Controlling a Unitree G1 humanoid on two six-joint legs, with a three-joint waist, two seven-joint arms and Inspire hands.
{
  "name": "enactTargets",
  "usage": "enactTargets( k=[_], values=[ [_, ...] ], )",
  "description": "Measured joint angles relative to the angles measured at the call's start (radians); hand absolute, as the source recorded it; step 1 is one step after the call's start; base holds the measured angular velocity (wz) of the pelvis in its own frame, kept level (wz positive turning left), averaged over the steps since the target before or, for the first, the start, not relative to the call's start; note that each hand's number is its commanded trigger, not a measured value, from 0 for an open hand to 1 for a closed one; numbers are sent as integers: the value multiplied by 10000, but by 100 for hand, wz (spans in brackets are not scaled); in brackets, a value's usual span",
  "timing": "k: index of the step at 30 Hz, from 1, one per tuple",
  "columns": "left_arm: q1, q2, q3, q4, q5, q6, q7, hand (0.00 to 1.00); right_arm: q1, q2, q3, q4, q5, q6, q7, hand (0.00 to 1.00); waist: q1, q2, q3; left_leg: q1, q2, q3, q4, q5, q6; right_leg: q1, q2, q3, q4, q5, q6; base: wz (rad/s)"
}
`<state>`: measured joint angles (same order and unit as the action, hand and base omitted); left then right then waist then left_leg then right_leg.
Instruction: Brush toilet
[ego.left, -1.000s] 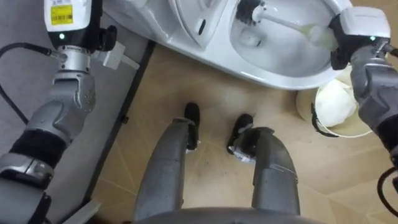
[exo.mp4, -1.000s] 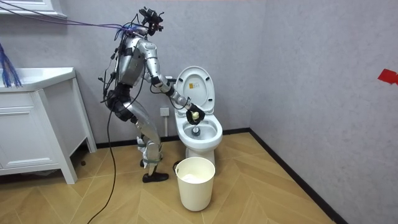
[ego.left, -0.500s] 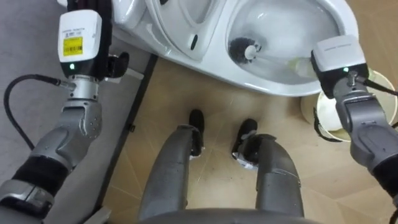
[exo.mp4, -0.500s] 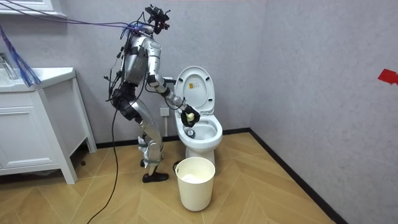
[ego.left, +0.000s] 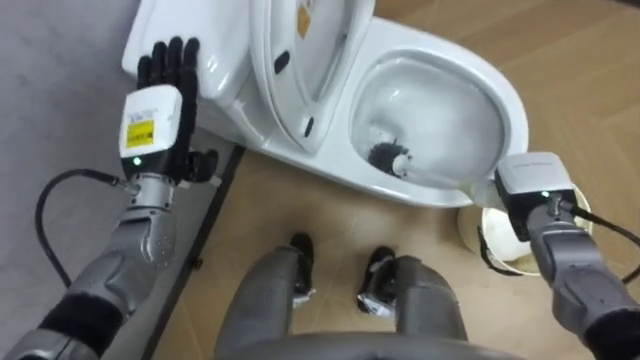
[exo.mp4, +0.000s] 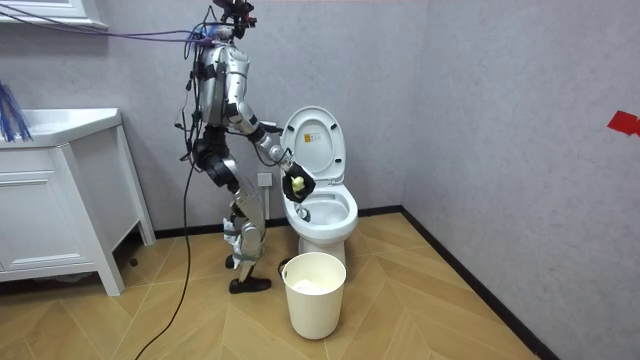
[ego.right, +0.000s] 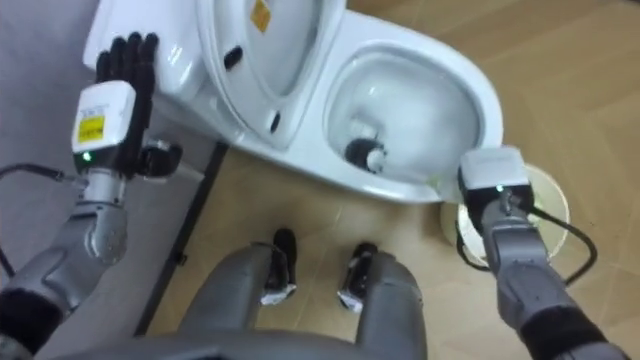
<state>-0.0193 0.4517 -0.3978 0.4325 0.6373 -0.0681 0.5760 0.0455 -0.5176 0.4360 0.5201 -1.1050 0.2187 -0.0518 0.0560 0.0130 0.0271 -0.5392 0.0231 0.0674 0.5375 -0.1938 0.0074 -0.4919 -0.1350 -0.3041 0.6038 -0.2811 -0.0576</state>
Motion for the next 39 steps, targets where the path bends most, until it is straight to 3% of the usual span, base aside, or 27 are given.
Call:
enactTargets(
  k=[5, 8, 10, 11, 16, 17, 21, 24, 29, 36, 39],
  values=[
    [325, -40, 152, -22, -6, -114, -407, 0, 373, 474, -461, 711, -2, -359, -234, 100, -112, -83, -21, 883, -18, -154, -338, -82, -35, 1040, 38, -256, -495, -56, 56, 10],
    [759, -114, 629, -282, 38, -195, -616, 0, 642, 755, -693, 973, -11, -595, -358, 100, -170, -132, -45, 1545, -11, -186, -570, -135, -73, 1731, 145, -248, -878, -78, 114, 0],
    [1228, -399, 1184, -784, -4, -218, -801, 0, 1050, 844, -808, 976, -52, -702, -508, 100, -107, -144, -56, 2069, -18, -222, -780, -184, -103, 2296, 176, -311, -1151, -100, 153, 0],
    [1530, -546, 1396, -1050, -4, -225, -852, 0, 1298, 919, -889, 975, -48, -779, -585, 100, -79, -190, -101, 2363, -23, -227, -955, -193, -116, 2557, 201, -308, -1307, -109, 174, 0],
    [2536, -1014, 1816, -1737, -227, -289, -1180, 0, 2197, 1343, -1380, 1047, 34, -961, -619, 100, 69, -286, -221, 3366, -9, -293, -1340, -217, -165, 3856, 367, -552, -2139, -88, 229, 8],
    [2926, -1227, 1971, -1862, -435, -292, -1303, 0, 2375, 1530, -1513, 1048, 12, -967, -546, 100, 92, -308, -233, 3662, -12, -300, -1429, -217, -165, 4209, 417, -544, -2352, -84, 250, 7],
    [3757, -1519, 2330, -1816, -1242, -292, -1825, 0, 2744, 1974, -1882, 979, 3, -990, -200, 100, 344, -350, -251, 4368, -10, -302, -1851, -208, -180, 4880, 517, -583, -2804, -90, 261, 0],
    [4234, -1688, 2685, -1753, -1690, -262, -2436, 0, 2648, 2023, -1953, 1096, -11, -1019, 4, 100, 567, -412, -252, 4552, -25, -458, -1996, -194, -202, 5029, 543, -589, -2938, -113, 257, 1],
    [4545, -1947, 2993, -793, -2603, -253, -3193, 0, 2396, 2046, -1954, 1734, 113, -1361, 36, 100, 862, -546, -225, 4980, -25, -552, -2093, -208, -238, 5628, 664, -593, -3306, -112, 258, 7],
    [4719, -1969, 3569, 931, -3973, -230, -3714, 0, 2294, 2179, -2639, 2639, 426, -1681, 5, 100, 838, -598, -221, 4996, -17, -724, -2080, -227, -269, 5685, 710, -527, -3342, -125, 235, 4],
    [4752, -2009, 3964, 2334, -4444, -168, -3976, 0, 2529, 2182, -2788, 2905, 997, -1714, -93, 100, 808, -629, -213, 5168, -17, -652, -2122, -279, -344, 5844, 704, -506, -3390, -134, 248, -3]
  ],
)
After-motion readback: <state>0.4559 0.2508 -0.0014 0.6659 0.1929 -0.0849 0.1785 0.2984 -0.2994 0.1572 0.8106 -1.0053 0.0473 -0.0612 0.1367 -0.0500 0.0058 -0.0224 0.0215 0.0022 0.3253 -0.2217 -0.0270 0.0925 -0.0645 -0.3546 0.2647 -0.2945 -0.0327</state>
